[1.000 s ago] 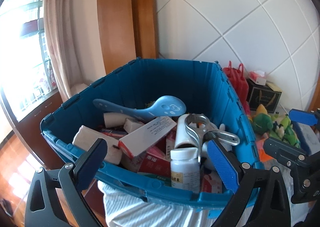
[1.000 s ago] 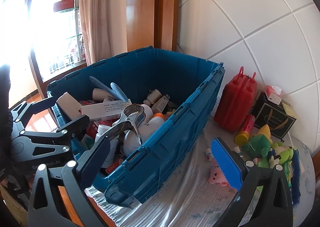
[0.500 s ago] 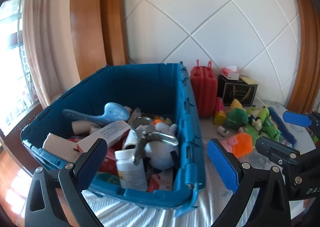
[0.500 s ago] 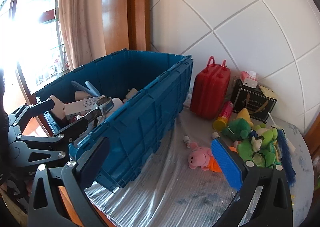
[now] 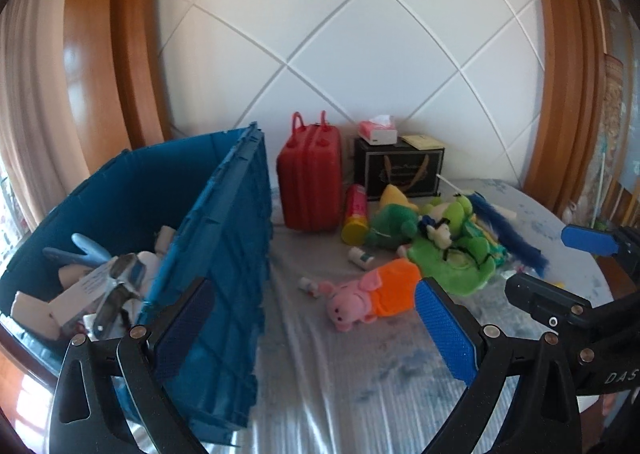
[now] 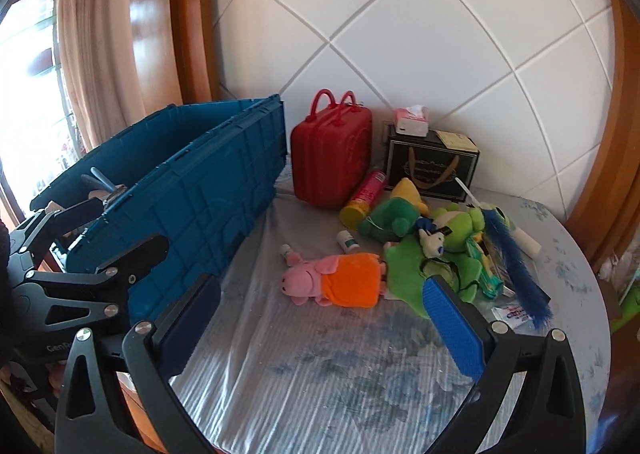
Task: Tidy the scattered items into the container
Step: 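Withdraw both tools from the crate back toward the table pile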
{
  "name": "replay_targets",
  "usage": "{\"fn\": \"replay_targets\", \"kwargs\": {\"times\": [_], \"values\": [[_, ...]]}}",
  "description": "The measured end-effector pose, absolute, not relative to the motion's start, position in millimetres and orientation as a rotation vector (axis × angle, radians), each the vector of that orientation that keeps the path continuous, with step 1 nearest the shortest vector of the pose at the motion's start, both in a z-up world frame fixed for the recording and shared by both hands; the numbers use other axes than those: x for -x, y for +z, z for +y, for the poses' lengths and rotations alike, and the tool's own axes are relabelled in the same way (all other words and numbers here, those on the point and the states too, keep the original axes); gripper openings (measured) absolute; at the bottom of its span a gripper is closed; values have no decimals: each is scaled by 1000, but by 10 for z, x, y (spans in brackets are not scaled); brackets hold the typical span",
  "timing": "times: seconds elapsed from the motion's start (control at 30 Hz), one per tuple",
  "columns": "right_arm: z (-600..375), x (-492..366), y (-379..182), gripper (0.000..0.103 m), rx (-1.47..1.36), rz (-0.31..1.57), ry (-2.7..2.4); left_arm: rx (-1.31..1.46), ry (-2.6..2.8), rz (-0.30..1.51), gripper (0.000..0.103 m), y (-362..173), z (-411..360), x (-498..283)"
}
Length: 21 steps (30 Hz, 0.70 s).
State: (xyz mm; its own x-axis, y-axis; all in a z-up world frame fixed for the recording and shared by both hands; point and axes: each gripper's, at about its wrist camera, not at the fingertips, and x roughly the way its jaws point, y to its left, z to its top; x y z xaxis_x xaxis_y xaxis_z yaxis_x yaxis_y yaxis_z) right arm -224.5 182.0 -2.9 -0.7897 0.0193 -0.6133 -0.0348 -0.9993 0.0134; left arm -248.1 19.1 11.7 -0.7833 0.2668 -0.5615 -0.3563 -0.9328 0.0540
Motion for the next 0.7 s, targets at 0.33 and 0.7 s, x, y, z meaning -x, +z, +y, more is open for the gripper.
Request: {"fn": "replay_targets", "kwargs": {"times": [0.33, 0.7], "values": [[2910, 1994, -392, 103, 1100, 191, 2756, 925, 2511, 335, 101, -262, 1334, 2456], [3896, 1675, -806, 103, 1178, 304, 2549, 1035, 2358, 414, 101, -725, 2346, 2393]]}}
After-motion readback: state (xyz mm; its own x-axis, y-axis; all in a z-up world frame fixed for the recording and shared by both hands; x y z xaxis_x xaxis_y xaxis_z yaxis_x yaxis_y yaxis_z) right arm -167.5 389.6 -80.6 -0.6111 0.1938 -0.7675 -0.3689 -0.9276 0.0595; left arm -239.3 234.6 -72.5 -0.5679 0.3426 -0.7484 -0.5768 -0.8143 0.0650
